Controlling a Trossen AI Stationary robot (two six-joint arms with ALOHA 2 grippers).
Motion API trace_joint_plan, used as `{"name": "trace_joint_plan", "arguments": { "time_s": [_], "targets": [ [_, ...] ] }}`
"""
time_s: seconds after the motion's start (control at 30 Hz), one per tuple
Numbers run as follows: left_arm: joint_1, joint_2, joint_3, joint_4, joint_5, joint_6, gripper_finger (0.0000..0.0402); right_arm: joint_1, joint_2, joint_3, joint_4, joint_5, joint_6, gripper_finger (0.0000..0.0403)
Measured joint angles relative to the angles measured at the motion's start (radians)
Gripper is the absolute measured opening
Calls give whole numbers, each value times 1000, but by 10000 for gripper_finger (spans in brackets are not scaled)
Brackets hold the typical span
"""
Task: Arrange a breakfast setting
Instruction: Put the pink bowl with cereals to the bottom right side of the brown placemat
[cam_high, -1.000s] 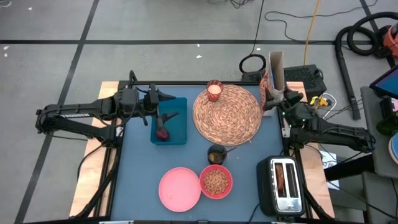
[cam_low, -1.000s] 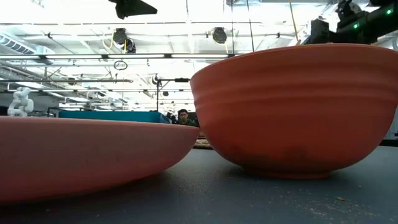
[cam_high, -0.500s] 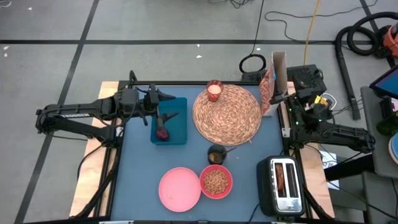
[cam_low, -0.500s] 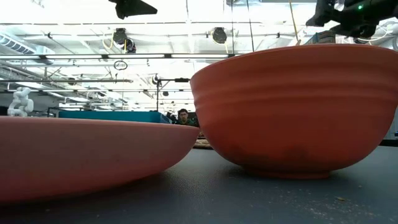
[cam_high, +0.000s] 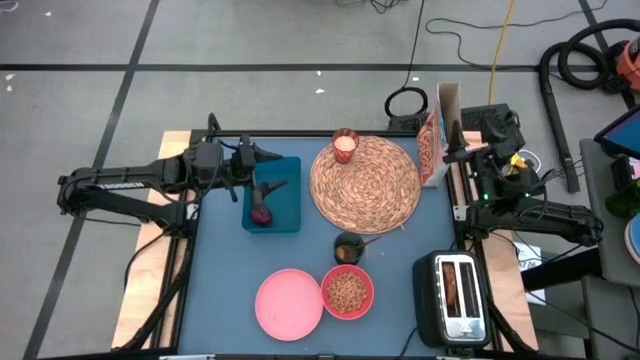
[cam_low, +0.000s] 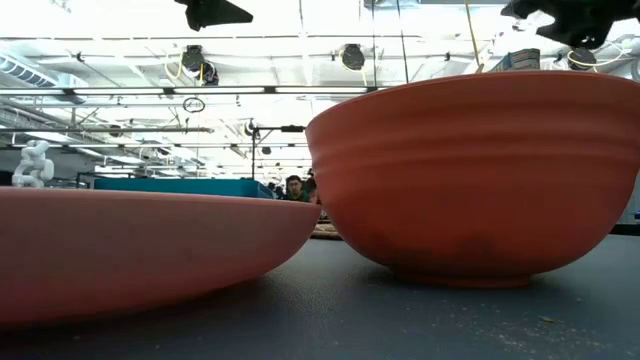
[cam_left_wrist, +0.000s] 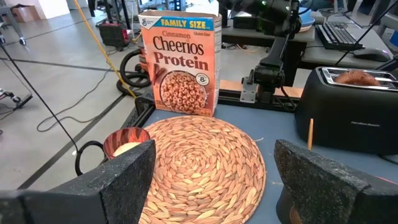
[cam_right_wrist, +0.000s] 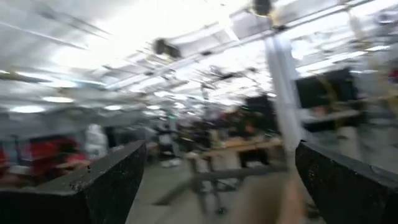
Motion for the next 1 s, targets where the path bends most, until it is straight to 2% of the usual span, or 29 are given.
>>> {"name": "trace_joint_plan", "arguments": {
  "time_s": [0.2, 0.63, 0.8, 1.0],
  "targets": [
    [0, 0, 0, 0, 0, 0, 333, 0, 0, 0, 4, -248, 82, 398],
    [0, 0, 0, 0, 0, 0, 333, 0, 0, 0, -7, -661, 290, 398],
    [0, 0, 0, 0, 0, 0, 333, 0, 1, 0, -78, -794, 429, 398],
    [0, 0, 0, 0, 0, 0, 333, 1, 5, 0, -219, -907, 487, 398]
  ]
}}
